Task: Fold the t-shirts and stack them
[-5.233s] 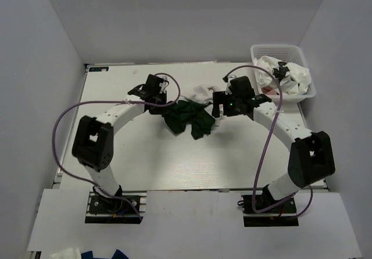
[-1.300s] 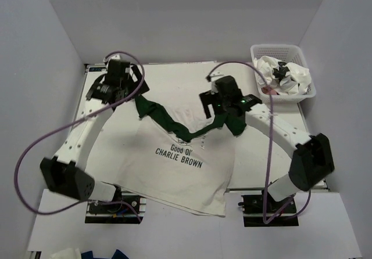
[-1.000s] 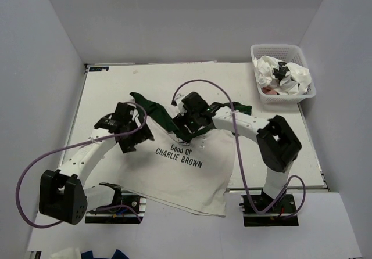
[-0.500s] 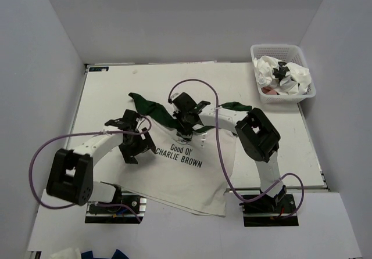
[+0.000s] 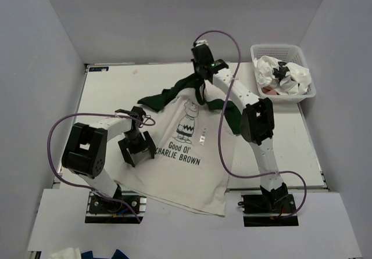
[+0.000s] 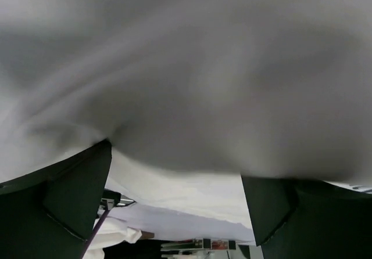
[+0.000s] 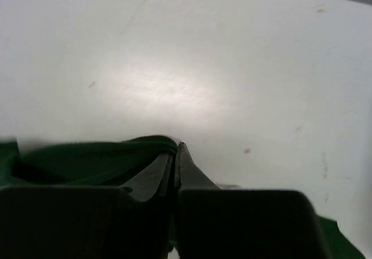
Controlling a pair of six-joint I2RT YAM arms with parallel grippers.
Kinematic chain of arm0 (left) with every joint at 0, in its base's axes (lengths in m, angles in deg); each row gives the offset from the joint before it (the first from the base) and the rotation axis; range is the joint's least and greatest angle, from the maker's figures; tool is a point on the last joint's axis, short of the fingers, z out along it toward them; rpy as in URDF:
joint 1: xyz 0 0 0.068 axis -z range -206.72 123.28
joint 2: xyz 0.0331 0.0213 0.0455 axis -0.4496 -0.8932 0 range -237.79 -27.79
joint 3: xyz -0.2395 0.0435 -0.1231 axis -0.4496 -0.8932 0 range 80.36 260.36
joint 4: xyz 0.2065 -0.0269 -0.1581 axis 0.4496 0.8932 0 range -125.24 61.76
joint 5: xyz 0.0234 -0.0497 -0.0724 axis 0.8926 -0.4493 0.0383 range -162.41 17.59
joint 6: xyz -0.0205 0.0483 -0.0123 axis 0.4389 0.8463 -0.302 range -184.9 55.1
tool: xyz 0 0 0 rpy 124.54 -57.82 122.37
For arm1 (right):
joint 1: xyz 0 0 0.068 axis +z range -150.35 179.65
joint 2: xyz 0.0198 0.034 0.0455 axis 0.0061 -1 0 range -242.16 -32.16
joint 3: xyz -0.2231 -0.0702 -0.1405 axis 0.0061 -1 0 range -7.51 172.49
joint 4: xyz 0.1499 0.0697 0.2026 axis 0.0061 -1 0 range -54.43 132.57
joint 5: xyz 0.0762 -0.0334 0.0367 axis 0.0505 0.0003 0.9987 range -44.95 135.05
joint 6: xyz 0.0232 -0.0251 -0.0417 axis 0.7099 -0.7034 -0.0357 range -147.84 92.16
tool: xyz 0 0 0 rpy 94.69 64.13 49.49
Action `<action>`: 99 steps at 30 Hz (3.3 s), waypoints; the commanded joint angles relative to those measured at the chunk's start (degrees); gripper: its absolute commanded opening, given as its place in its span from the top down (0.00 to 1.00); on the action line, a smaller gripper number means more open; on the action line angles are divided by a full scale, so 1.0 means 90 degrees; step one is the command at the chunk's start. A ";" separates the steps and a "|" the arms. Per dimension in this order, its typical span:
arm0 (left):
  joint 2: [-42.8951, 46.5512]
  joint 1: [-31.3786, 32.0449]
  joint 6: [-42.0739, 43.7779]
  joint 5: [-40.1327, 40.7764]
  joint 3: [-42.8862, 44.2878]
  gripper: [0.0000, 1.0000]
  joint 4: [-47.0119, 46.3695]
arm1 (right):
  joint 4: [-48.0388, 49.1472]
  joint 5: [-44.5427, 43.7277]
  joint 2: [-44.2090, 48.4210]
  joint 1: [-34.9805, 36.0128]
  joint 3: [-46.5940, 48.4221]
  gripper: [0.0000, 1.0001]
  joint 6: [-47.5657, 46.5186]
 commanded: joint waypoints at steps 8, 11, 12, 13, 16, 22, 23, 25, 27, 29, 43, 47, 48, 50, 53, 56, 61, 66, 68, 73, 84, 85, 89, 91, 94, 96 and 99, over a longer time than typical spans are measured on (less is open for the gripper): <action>-0.1241 -0.0084 0.0428 0.2293 0.2398 0.00 0.0366 | 0.0366 -0.0434 0.0013 -0.1310 0.0384 0.32 0.0062; -0.2197 -0.0142 0.0710 0.2440 0.3600 0.00 0.0310 | 0.0083 0.0148 0.0754 -0.1261 -0.0476 0.15 0.0021; -0.2461 -0.0143 0.0914 0.2440 0.4144 0.00 0.0231 | 0.0034 0.0278 0.0912 -0.1241 -0.0963 0.10 0.0040; -0.3063 -0.0278 0.0994 0.2440 0.4459 0.00 0.0173 | -0.0092 0.0453 0.1252 -0.1241 -0.1210 0.10 0.0041; -0.4594 -0.0649 0.1315 0.2702 0.6331 0.00 0.0473 | -0.0181 0.0533 0.2103 -0.1241 -0.2625 0.10 0.0226; -0.6665 -0.1304 0.1707 0.1934 1.0951 0.00 0.0374 | -0.0133 0.1040 0.3792 -0.1231 -0.4931 0.10 0.0977; -0.6305 -0.1421 0.1707 0.1701 1.0260 0.00 -0.1209 | -0.0017 0.1089 0.4113 -0.1231 -0.5223 0.10 0.1075; -0.5512 -0.1539 0.1504 0.0998 0.9004 0.00 -0.2091 | 0.0159 0.1411 0.4603 -0.1231 -0.5799 0.10 0.1095; -0.5510 -0.1598 0.1444 0.0480 0.9770 0.00 -0.2076 | 0.0326 0.1452 0.5197 -0.1241 -0.6325 0.10 0.1076; -0.5433 -0.1521 0.1715 0.0108 1.0581 0.00 -0.1909 | 0.0463 0.1422 0.5522 -0.1251 -0.6533 0.10 0.0940; 0.1215 -0.0905 0.0800 -0.0331 0.2382 0.00 -0.0853 | 0.0722 0.0104 0.6226 -0.1280 -0.8252 0.14 0.0735; 0.2349 -0.0593 0.0497 -0.0917 0.0803 0.00 -0.0229 | 0.1634 0.0123 0.5671 -0.1319 -0.8439 0.16 0.0549; 0.2689 -0.0534 0.0294 -0.0919 0.0549 0.00 -0.0141 | 0.1751 0.0152 0.5553 -0.1329 -0.8342 0.16 0.0326; 0.2965 -0.0406 0.0233 -0.1171 -0.0116 0.00 -0.0005 | 0.2084 0.0347 0.4998 -0.1378 -0.8215 0.21 0.0275; 0.3132 -0.0124 -0.0030 -0.1290 -0.0703 0.00 -0.0062 | 0.2386 0.0552 0.4460 -0.1417 -0.7824 0.25 0.0177; 0.2889 0.0149 -0.0089 -0.1281 -0.0909 0.00 -0.0238 | 0.2495 0.0475 0.3971 -0.1475 -0.7386 0.34 0.0177; 0.2264 0.0297 -0.0158 -0.0753 -0.0968 0.04 -0.0423 | 0.2465 0.0455 0.3618 -0.1534 -0.6935 0.67 0.0245; 0.1737 0.0414 -0.0226 -0.0559 -0.1183 0.38 -0.1038 | 0.1988 0.0689 0.3726 -0.1534 -0.6750 0.96 0.0197; 0.1346 0.0414 -0.0168 -0.0470 -0.1183 0.51 -0.1145 | 0.1753 0.0767 0.3882 -0.1544 -0.6622 1.00 0.0100; 0.0808 0.0414 -0.0080 -0.0226 -0.0802 1.00 -0.1264 | 0.0748 0.0787 0.4476 -0.1534 -0.6447 1.00 0.0021; 0.2486 0.0414 0.1062 0.0711 0.2672 1.00 -0.0053 | -0.0737 0.0446 0.5864 -0.1554 -0.5189 1.00 0.0001; 0.2613 0.0414 0.1063 0.0828 0.3091 1.00 -0.0053 | -0.0806 0.0271 0.6087 -0.1554 -0.5071 1.00 0.0059; 0.3053 0.0414 0.1307 0.1540 0.4274 1.00 -0.0053 | -0.0972 -0.0139 0.6713 -0.1554 -0.4339 1.00 -0.0037; 0.3228 0.0414 0.1559 0.1707 0.5130 1.00 -0.0179 | -0.0953 -0.0248 0.7133 -0.1525 -0.3597 1.00 -0.0164; 0.3541 0.0414 0.1882 0.1650 0.5964 1.00 -0.0803 | -0.0720 -0.0190 0.7611 -0.1525 -0.2485 1.00 -0.0408; 0.3659 0.0355 0.2019 0.1562 0.6306 1.00 -0.1262 | -0.0329 0.0256 0.8060 -0.1525 -0.2219 1.00 -0.0728; 0.3825 0.0277 0.2312 0.1230 0.7183 1.00 -0.1663 | 0.0004 0.1106 0.8471 -0.1553 -0.1585 1.00 -0.1119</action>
